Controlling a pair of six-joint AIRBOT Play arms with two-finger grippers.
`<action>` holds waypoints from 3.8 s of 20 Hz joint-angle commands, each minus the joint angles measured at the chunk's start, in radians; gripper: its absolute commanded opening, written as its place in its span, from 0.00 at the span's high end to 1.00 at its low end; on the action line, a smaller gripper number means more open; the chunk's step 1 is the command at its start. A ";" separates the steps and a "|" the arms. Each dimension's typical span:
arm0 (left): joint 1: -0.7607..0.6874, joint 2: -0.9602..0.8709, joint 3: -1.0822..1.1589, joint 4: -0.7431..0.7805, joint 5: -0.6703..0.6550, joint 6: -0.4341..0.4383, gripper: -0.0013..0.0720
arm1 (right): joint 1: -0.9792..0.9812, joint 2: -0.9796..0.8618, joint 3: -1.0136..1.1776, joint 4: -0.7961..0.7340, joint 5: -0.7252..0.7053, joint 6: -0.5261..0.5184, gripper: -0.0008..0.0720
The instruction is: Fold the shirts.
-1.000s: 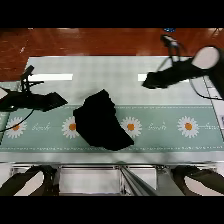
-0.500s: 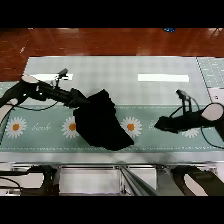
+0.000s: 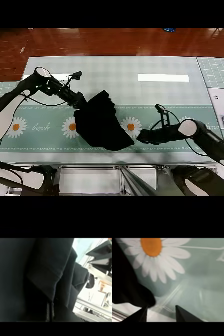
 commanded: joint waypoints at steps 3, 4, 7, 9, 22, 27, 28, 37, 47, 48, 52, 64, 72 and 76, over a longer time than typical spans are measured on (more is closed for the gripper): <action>0.019 -0.005 0.014 0.016 -0.010 -0.009 0.96 | 0.158 -0.193 -0.002 0.302 -0.218 -0.158 0.43; 0.019 -0.005 0.014 0.016 -0.010 -0.009 0.96 | 0.172 -0.233 0.005 0.362 -0.219 -0.213 0.47; 0.023 -0.005 0.014 0.016 -0.011 -0.010 0.96 | 0.190 -0.299 0.073 0.456 -0.224 -0.369 0.94; 0.050 0.008 0.023 0.015 -0.011 -0.026 0.96 | 0.119 -0.274 0.183 0.375 -0.175 -0.373 0.94; 0.437 0.619 0.457 -0.298 0.403 -0.055 0.96 | -0.374 -0.126 1.596 -0.286 0.448 -0.182 0.94; 0.471 0.923 0.455 0.024 0.275 -0.083 0.96 | -0.373 0.066 1.605 -0.369 0.510 -0.180 0.94; 0.470 0.969 0.455 0.092 0.243 -0.113 0.96 | -0.374 0.094 1.605 -0.397 0.533 -0.173 0.94; 0.440 1.161 -0.033 0.100 0.217 -0.193 0.96 | -0.373 0.090 1.423 -0.335 0.586 -0.149 0.94; 0.297 0.726 -0.578 0.005 0.736 -0.155 0.96 | -0.373 -0.593 1.315 0.065 0.275 -0.272 0.94; 0.281 0.662 -0.564 0.005 0.782 -0.155 0.96 | -0.373 -0.657 1.315 0.087 0.235 -0.269 0.94; 0.259 0.441 -0.454 -0.004 0.818 -0.156 0.95 | -0.373 -0.835 1.316 0.200 0.126 -0.253 0.94; 0.664 0.355 -0.233 0.109 0.274 -0.209 0.29 | -0.728 -0.529 1.118 -0.318 0.604 -0.257 0.43; 0.640 0.221 -0.397 0.117 0.294 -0.209 0.29 | -0.829 -0.102 0.274 -0.105 0.342 -0.342 0.43; 0.579 0.154 -0.397 0.124 0.304 -0.209 0.29 | -0.829 -0.032 0.199 -0.102 0.344 -0.343 0.43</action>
